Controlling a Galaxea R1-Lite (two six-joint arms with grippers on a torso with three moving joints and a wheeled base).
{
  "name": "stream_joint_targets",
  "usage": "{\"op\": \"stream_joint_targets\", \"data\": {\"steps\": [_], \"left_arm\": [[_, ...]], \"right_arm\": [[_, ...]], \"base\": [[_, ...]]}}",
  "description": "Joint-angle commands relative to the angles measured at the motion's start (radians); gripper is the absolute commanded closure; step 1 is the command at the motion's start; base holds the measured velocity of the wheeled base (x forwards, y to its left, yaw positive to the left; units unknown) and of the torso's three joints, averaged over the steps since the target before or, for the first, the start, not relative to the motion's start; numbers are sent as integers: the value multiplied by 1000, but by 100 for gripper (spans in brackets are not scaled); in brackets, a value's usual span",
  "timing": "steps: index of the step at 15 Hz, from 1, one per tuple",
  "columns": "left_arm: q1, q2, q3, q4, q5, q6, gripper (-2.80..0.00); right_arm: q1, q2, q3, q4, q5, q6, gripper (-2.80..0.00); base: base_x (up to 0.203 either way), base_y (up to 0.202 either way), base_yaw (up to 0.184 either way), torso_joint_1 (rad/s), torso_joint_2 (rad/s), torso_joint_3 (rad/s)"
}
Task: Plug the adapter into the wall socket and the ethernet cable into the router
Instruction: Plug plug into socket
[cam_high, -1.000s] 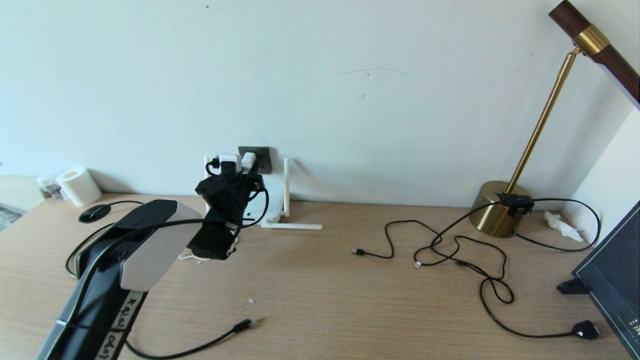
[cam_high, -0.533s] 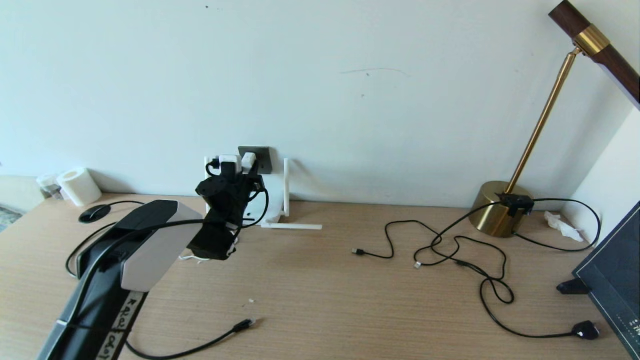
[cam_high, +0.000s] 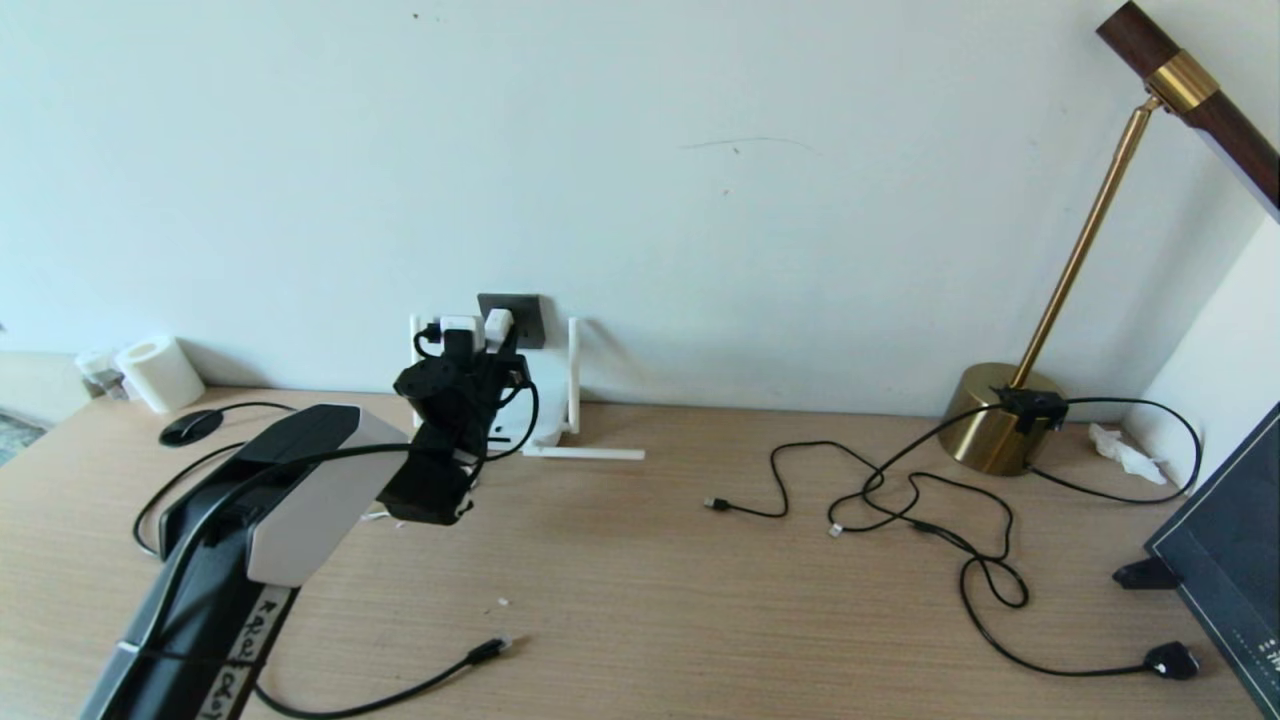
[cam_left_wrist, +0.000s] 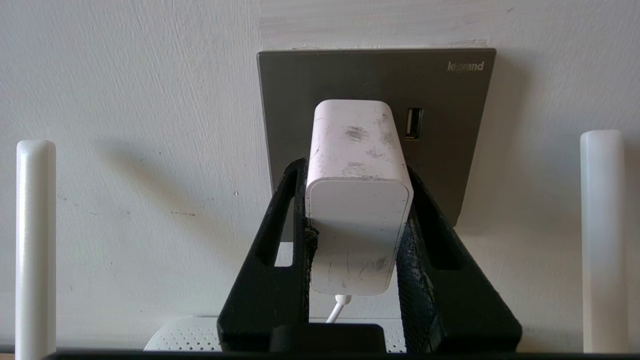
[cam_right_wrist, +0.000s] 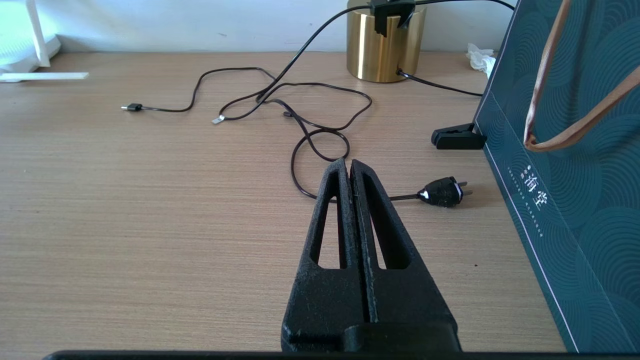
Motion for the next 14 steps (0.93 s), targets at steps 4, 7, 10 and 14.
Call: {"op": "stream_joint_targets", "data": {"steps": [4,7,10,14], "left_arm": [[0,14,-2,2,2,1,0],[0,14,-7,10,2,-1,0],[-2,11,-22,19,2,-1,0],[-9,10,-45,32,5,-1,0]], "right_arm": [[1,2,0,0,0,1,0],[1,2,0,0,0,1,0],[1,2,0,0,0,1,0],[1,2,0,0,0,1,0]], "base": [[0,0,0,0,0,0],[0,0,0,0,0,0],[0,0,0,0,0,0],[0,0,0,0,0,0]]}}
